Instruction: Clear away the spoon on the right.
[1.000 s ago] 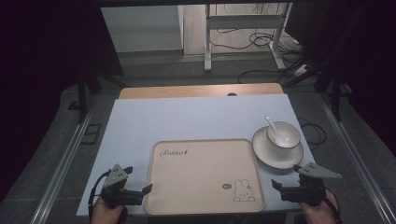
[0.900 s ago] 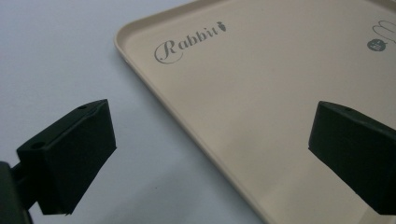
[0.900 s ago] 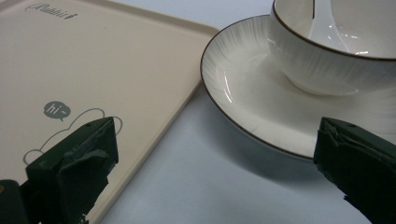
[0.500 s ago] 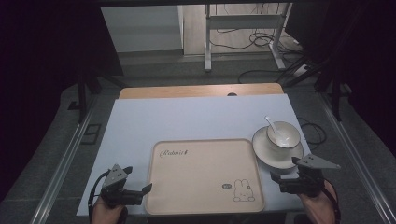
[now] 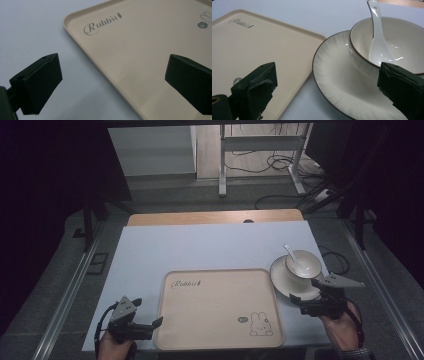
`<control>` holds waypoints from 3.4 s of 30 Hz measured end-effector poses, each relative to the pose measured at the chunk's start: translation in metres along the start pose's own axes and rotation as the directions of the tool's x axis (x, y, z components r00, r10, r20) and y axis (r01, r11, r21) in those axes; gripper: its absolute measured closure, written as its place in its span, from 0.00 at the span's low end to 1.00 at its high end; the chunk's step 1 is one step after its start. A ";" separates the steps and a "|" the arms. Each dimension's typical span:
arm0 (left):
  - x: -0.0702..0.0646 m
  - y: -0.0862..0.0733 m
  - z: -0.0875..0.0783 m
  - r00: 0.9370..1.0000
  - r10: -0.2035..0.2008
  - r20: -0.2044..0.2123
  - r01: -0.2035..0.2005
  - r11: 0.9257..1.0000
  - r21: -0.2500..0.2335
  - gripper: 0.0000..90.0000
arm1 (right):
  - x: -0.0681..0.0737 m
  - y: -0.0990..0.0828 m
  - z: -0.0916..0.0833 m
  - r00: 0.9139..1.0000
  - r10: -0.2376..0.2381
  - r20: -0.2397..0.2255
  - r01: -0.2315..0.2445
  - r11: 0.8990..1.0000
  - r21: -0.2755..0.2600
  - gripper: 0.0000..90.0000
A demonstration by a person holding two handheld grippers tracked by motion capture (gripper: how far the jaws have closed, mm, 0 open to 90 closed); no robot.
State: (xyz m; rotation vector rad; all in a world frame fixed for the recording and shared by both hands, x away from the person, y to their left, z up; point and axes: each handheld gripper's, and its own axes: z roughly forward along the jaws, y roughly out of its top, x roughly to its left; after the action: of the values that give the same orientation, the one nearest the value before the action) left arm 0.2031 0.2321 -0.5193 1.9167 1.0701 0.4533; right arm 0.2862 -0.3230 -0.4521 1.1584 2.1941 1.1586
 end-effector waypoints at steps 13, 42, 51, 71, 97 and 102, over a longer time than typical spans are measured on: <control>0.000 0.000 0.000 1.000 -0.006 0.003 0.006 1.000 -0.001 0.01 | -0.011 0.017 0.011 1.000 0.007 0.011 -0.007 1.000 -0.004 0.02; 0.001 0.000 0.000 1.000 -0.009 0.003 0.009 1.000 0.001 0.01 | -0.049 0.050 0.051 0.996 0.030 0.086 -0.035 0.998 0.057 0.02; 0.001 0.000 0.000 1.000 -0.010 0.003 0.010 1.000 0.000 0.01 | -0.059 0.061 0.065 0.996 0.043 0.083 -0.052 0.993 0.108 0.10; 0.001 0.000 0.000 1.000 -0.008 0.004 0.008 1.000 0.002 0.01 | -0.075 0.068 0.089 0.994 0.017 0.107 -0.041 0.973 0.225 0.69; 0.000 0.000 0.000 1.000 0.006 -0.003 -0.006 1.000 0.011 0.01 | -0.078 0.071 0.088 0.996 0.003 0.089 -0.026 0.967 0.255 0.83; 0.000 0.000 0.000 1.000 0.006 -0.004 -0.006 1.000 0.012 0.01 | -0.076 0.074 0.077 0.996 0.000 0.094 -0.023 0.970 0.243 0.83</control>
State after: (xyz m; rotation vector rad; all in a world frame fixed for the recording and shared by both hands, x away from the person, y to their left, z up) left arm 0.2033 0.2315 -0.5192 1.9312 1.0717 0.4551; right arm 0.4172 -0.3247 -0.4383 1.2962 2.3074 0.8363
